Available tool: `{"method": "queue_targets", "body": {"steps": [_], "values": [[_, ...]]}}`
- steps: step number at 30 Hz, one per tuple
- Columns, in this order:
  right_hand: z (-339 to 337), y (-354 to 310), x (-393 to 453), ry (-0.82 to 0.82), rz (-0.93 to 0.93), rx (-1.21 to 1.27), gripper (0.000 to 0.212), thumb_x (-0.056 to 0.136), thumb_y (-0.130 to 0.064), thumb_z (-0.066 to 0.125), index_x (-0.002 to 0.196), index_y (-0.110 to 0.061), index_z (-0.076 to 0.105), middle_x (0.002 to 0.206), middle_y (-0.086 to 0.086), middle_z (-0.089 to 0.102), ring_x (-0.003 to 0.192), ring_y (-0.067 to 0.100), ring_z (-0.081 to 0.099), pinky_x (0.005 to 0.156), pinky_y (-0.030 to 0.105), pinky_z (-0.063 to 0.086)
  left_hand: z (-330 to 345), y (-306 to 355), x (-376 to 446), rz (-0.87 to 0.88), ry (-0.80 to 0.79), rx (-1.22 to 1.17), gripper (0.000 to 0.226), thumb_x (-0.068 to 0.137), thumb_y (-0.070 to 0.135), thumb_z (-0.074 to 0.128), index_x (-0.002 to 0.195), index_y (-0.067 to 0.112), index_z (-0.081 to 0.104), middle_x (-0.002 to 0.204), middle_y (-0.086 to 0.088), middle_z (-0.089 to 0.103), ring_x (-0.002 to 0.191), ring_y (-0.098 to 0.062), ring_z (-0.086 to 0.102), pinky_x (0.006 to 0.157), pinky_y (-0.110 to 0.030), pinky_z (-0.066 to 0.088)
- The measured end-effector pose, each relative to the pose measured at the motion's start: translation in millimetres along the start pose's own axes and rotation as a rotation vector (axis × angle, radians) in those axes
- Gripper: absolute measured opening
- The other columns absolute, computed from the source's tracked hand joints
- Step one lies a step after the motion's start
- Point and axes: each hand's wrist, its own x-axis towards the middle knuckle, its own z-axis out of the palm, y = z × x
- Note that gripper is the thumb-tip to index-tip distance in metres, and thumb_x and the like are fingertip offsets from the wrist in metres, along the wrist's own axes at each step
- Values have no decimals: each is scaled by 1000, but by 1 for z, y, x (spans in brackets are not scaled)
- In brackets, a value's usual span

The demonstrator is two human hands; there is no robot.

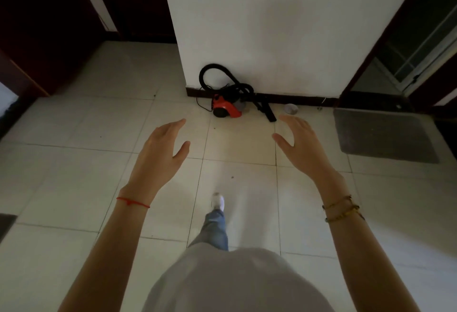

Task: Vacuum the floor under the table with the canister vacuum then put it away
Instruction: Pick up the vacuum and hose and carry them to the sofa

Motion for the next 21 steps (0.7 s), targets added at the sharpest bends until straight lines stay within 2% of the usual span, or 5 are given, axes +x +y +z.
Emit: {"method": "queue_targets", "body": {"steps": [8,12,21], "values": [[40,39,184,-35,57,9,53,96,-39,49,143,-18,38,146,3,41,136,21,35,112,36,30,42,-48,190,20,-43,-14,54,96,32,50,145,18,35,142,-1,45,131,-16,42,107,-30,36],[40,46,296,-1,87,54,51,96,-38,51,143,-22,38,146,0,41,136,15,36,107,24,25,46,-64,305,41,-41,-15,52,96,31,50,145,17,36,142,-1,46,131,-15,42,106,-29,35],[46,70,462,29,94,93,46,96,-31,54,139,-19,44,139,2,47,132,16,39,103,20,26,64,-77,490,92,-73,-60,50,96,27,52,143,16,40,135,-4,51,125,-19,46,102,-30,39]]}}
